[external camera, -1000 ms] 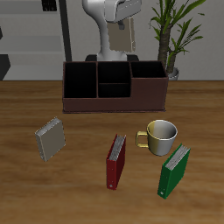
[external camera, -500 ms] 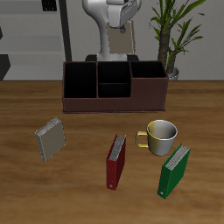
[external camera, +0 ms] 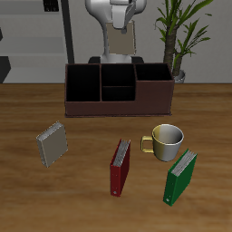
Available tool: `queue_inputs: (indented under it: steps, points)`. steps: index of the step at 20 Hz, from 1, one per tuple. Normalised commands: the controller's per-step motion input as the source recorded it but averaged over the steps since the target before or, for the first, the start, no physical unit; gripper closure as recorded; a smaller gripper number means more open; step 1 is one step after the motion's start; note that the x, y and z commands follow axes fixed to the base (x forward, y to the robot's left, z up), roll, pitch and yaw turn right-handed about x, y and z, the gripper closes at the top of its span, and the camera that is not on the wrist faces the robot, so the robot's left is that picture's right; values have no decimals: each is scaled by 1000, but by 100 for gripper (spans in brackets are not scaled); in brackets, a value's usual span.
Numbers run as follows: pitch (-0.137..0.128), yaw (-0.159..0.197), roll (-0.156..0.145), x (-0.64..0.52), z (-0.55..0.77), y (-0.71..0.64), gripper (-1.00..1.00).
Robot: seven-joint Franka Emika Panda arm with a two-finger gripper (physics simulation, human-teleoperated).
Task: Place the left yellow book into the back desk caddy's back compartment
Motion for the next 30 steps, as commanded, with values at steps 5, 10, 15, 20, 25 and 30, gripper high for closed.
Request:
queue_inputs:
  steps: [5,10,15,20,25,30]
  points:
    - [5,101,-21,-62,10,-50,100]
    - [-24,115,-9,34,54,-105,100]
    - [-21,72,-24,51,4,-130,100]
    - [2,95,19,62,-86,0,100]
    - [-37,60,16,77,63,18,100]
    - [5,18,8,42,-80,38,100]
